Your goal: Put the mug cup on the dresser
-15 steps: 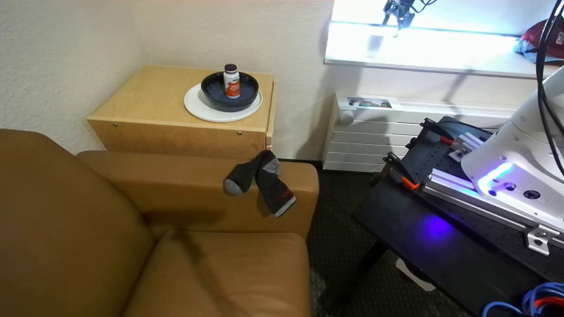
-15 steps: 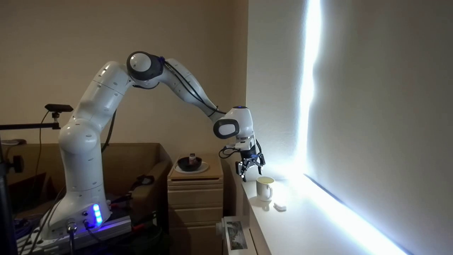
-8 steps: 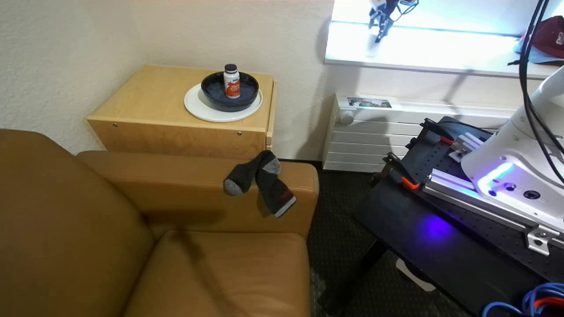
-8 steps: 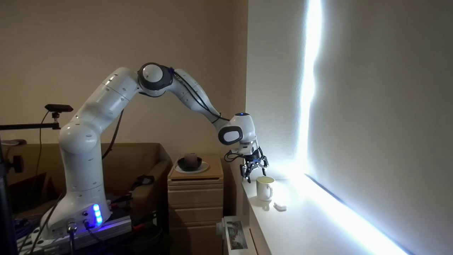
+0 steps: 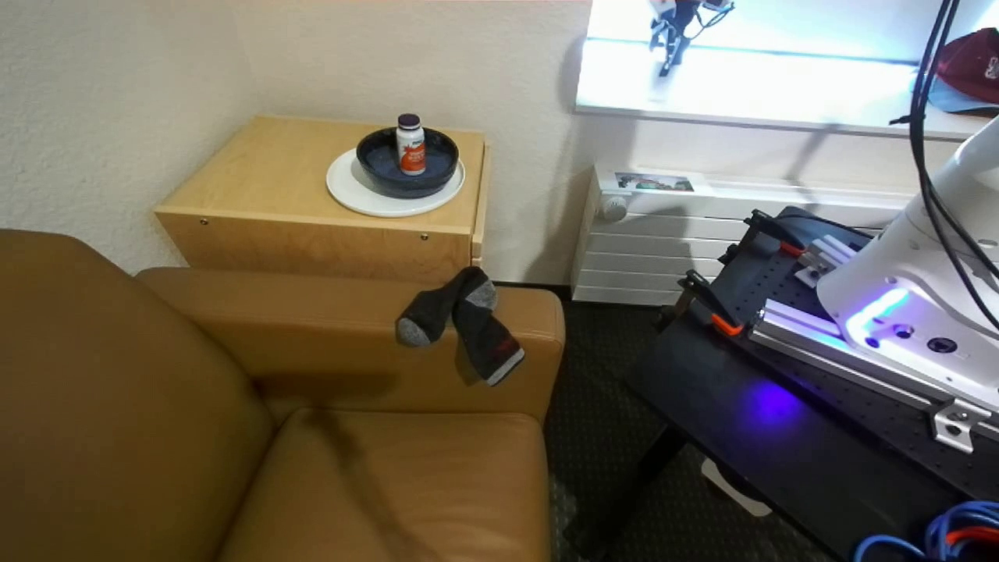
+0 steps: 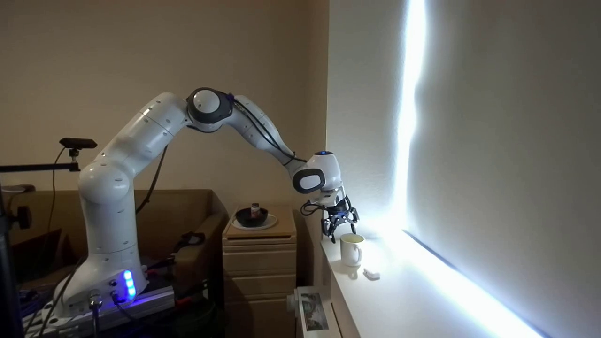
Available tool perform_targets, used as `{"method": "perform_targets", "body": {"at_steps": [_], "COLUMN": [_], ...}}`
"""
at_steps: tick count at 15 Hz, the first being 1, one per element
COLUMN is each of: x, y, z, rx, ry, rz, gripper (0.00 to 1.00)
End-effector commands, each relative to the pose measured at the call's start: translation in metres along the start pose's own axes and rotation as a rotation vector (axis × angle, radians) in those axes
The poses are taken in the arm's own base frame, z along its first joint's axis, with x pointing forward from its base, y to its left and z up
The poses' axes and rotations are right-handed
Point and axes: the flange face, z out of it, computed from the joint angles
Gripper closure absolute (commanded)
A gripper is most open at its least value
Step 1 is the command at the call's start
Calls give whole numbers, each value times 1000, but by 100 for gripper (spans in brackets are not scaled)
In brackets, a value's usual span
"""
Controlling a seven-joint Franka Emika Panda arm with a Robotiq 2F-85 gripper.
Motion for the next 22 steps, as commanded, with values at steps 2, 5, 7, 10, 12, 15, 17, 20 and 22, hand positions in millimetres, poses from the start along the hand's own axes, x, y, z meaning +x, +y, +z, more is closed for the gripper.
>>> {"method": "perform_targets", "body": {"at_steps": [2,5,7,10,12,15,17,20,22], "x": [12,18,26,22,23,21,22,22,22], "y": [7,17,25,19,18,15,13,11,11], "z": [1,10,16,12,12,10,9,10,11], "rx": [-60,-136,-160,-135,-131,-118,-114,-114,-116], "ry": [15,3,11,7,4,5,5,8,8], "rz": [40,59,81,66,68,67,65,63,64], "gripper": [0,0,0,0,0,34,48,70,84]}}
